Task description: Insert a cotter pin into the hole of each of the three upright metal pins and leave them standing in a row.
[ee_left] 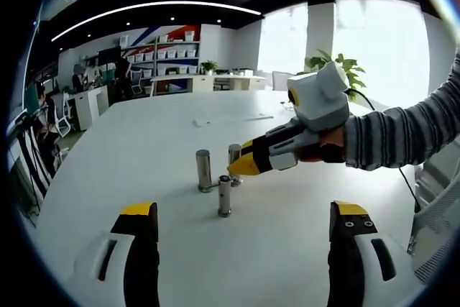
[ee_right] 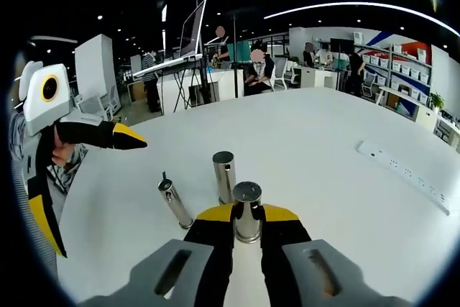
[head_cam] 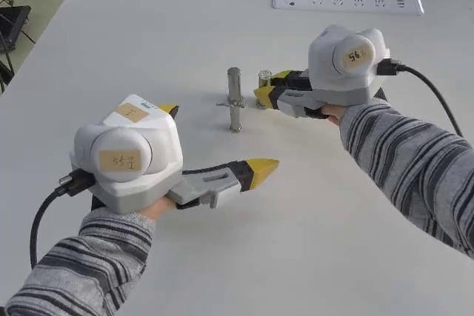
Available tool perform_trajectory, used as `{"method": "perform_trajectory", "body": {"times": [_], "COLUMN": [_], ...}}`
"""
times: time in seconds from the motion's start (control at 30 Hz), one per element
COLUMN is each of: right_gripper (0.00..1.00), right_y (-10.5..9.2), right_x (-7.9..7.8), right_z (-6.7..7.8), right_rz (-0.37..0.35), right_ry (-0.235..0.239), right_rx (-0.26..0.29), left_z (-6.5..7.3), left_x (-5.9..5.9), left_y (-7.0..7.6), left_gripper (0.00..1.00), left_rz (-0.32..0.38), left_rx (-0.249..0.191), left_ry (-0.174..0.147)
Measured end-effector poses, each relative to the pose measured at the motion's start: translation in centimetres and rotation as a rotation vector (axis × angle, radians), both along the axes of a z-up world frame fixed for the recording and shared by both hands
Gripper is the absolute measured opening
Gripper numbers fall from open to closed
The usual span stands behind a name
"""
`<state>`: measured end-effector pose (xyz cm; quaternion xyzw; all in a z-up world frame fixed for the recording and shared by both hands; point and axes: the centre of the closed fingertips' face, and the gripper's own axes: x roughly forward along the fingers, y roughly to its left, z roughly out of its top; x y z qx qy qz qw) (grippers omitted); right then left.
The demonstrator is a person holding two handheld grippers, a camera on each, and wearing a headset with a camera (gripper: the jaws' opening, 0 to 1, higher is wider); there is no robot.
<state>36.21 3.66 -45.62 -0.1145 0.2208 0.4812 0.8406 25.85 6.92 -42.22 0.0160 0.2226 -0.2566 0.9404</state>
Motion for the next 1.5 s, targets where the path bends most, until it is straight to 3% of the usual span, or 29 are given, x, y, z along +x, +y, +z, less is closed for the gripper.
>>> {"method": "perform_trajectory", "body": {"times": [0.2,0.6,1.13,1.5], "right_gripper": [0.08,0.08,0.08,0.08], "right_y": [-1.0,-3.2,-5.4,-5.6], "right_x": [-0.5,-3.3,-7.4,-8.5], "right_z": [0.6,1.4,0.6,0.3], "right_rz": [-0.009,-0.026,-0.025,-0.03], "right_ry": [-0.014,-0.023,-0.016,-0.006], "right_rx": [-0.006,-0.021,-0.056,-0.055], "left_z": [-0.1,0.2,0.5,0.6], "left_x": [-0.4,-1.3,-2.4,-2.6], "left_y": [0.2,-0.4,-0.6,-0.7], "left_gripper": [0.99,0.97,0.96,0.95], "left_rz": [0.003,-0.006,-0.013,-0.019], "left_rx": [0.0,-0.012,-0.006,-0.006], "left_ry": [0.008,0.011,0.01,0.01]}}
